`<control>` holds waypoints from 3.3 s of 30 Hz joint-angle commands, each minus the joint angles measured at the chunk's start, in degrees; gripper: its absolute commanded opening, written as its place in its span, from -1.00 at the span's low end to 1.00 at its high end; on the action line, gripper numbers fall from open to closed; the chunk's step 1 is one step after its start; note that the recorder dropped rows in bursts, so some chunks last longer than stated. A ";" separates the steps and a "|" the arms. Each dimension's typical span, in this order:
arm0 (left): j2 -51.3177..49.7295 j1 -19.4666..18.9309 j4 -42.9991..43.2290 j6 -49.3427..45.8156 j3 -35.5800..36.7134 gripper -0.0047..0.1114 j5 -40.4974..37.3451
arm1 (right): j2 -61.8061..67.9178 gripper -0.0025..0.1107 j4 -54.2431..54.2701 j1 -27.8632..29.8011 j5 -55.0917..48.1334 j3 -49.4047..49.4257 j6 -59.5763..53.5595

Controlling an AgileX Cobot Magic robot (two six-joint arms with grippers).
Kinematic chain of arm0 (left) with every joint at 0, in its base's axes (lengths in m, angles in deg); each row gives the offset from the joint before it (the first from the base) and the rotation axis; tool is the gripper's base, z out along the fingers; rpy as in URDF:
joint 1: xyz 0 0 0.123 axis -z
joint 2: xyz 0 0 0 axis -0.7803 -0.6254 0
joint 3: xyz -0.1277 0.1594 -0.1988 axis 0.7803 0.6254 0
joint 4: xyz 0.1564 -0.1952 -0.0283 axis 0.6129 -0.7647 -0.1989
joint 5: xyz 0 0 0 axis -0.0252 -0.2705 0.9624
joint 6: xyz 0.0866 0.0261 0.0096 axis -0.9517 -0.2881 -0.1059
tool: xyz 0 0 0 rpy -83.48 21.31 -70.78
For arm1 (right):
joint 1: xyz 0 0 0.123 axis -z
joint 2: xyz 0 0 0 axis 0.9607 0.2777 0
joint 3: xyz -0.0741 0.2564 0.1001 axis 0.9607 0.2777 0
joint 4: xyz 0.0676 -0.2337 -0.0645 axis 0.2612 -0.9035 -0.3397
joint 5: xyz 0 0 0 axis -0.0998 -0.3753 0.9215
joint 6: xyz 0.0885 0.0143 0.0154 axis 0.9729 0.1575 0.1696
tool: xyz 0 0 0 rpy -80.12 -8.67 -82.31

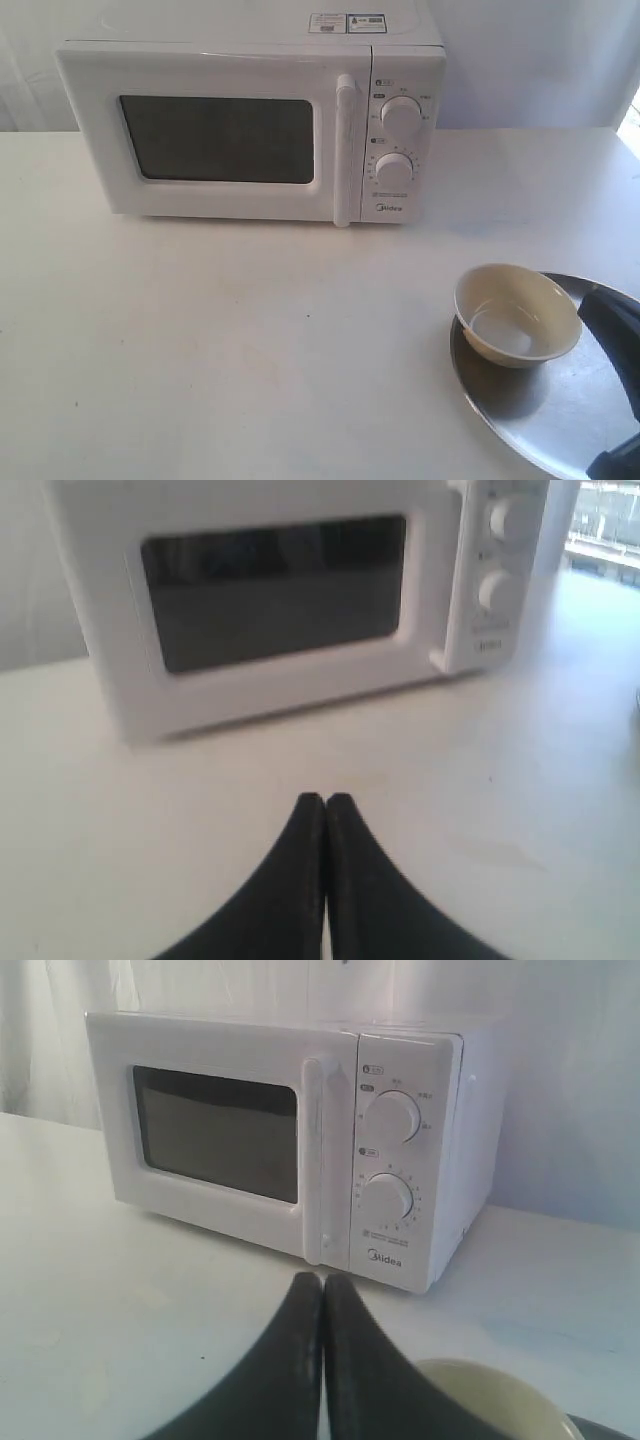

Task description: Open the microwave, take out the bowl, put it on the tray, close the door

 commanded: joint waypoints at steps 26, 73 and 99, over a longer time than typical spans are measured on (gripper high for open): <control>19.12 -15.39 -2.36 0.31 0.37 -0.92 -34.98 | -0.33 -0.96 0.16 0.12 -0.64 0.35 1.40; 19.12 -20.43 -1.88 0.09 0.37 -0.92 -35.33 | -19.29 -0.96 0.26 23.11 -26.99 0.35 4.92; 19.12 -20.43 -1.77 0.09 0.37 -0.92 -35.30 | -21.82 -0.96 -18.65 29.53 -43.97 0.35 -3.17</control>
